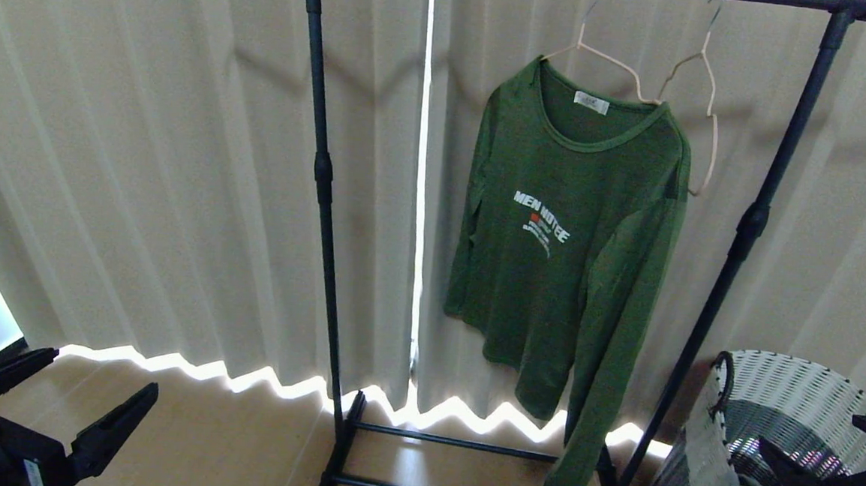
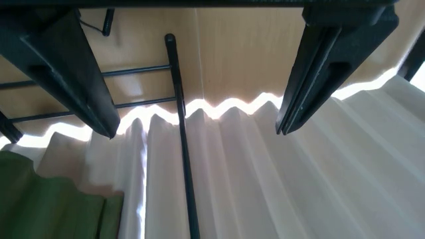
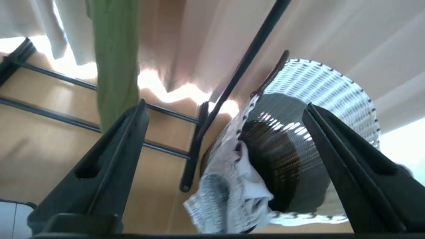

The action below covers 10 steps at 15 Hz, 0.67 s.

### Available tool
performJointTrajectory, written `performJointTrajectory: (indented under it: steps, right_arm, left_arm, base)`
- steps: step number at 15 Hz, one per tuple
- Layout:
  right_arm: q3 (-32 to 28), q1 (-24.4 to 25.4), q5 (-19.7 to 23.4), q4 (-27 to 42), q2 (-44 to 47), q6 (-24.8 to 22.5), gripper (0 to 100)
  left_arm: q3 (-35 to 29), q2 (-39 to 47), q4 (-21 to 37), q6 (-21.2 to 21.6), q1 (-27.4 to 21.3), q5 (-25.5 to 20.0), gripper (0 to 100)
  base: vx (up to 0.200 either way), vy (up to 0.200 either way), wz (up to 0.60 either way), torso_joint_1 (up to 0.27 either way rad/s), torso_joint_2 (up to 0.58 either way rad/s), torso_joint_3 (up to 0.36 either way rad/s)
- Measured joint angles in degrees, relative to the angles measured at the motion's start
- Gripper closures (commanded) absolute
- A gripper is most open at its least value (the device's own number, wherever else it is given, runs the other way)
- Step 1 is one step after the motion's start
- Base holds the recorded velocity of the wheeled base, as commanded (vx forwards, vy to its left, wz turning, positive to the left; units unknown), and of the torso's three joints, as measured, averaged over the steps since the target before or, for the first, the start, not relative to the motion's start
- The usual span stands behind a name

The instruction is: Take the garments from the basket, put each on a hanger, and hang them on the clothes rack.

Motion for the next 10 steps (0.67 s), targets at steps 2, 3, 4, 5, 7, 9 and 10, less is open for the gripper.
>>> performJointTrajectory:
  steps: [2, 3, 4, 5, 7, 9, 10]
  right_arm:
    - [-0.02, 0.0, -0.02, 0.09, 0.02, 0.0, 0]
    - [-0.02, 0.0, -0.02, 0.04, 0.02, 0.0, 0]
    - [-0.02, 0.0, 0.0, 0.0, 0.02, 0.0, 0]
    - [-0.05, 0.0, 0.0, 0.0, 0.02, -0.02, 0]
    - [-0.05, -0.02, -0.02, 0.11, 0.02, -0.02, 0]
    - [-0.07, 0.01, 0.01, 0.0, 0.02, -0.04, 0]
    - [-0.05, 0.0, -0.02, 0.06, 0.02, -0.04, 0]
  left_arm:
    - [-0.02, -0.02, -0.09, 0.0, 0.01, -0.02, 0]
    - [-0.02, -0.02, -0.04, 0.0, 0.01, 0.01, 0]
    - [-0.02, -0.02, -0.06, 0.0, 0.04, 0.01, 0]
    - [0.07, 0.0, -0.02, -0.02, 0.06, 0.0, 0]
    - [0.09, -0.02, -0.15, -0.13, -0.02, -0.05, 0]
    - [0.02, -0.09, -0.24, -0.24, -0.02, 0.0, 0]
    - [-0.02, -0.11, -0.2, -0.26, -0.02, -0.05, 0]
  base:
    - [0.0, -0.2, 0.0, 0.005, 0.0, 0.0]
    - [0.0, -0.2, 0.0, 0.007, 0.0, 0.007]
    - [0.0, 0.0, 0.0, 0.0, 0.0, 0.0]
    - [0.0, 0.0, 0.0, 0.0, 0.0, 0.0]
    - [0.0, 0.0, 0.0, 0.0, 0.0, 0.0]
    - [0.0, 0.0, 0.0, 0.0, 0.0, 0.0]
    - [0.0, 0.0, 0.0, 0.0, 0.0, 0.0]
